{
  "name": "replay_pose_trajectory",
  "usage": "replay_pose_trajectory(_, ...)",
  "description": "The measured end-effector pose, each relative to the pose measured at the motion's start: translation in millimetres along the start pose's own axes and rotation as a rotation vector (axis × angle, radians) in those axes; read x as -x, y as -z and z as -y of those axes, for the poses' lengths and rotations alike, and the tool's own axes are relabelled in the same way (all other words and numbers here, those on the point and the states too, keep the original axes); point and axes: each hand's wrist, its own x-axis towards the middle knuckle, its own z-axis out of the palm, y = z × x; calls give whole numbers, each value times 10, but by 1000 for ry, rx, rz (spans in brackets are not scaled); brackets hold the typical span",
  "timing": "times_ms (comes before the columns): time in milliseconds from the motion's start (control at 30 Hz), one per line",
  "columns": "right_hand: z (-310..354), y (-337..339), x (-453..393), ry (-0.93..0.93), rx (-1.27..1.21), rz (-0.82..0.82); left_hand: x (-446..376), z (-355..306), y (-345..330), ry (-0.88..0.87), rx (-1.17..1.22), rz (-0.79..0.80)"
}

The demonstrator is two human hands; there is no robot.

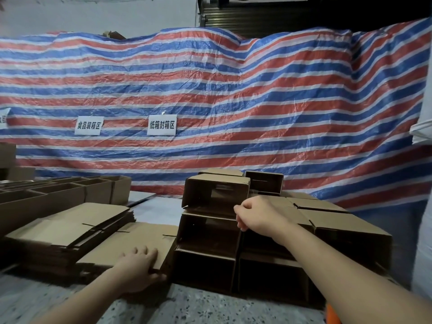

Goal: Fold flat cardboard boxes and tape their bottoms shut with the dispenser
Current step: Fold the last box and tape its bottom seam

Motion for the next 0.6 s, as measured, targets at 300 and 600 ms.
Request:
replay_pose_trajectory(300, 79, -26, -23, 3, -30, 25, 218, 51, 489, -7, 503, -762)
replay_pose_trajectory(600, 530, 361, -158, 97, -111, -187, 745, -72, 1954, -121, 720, -1424)
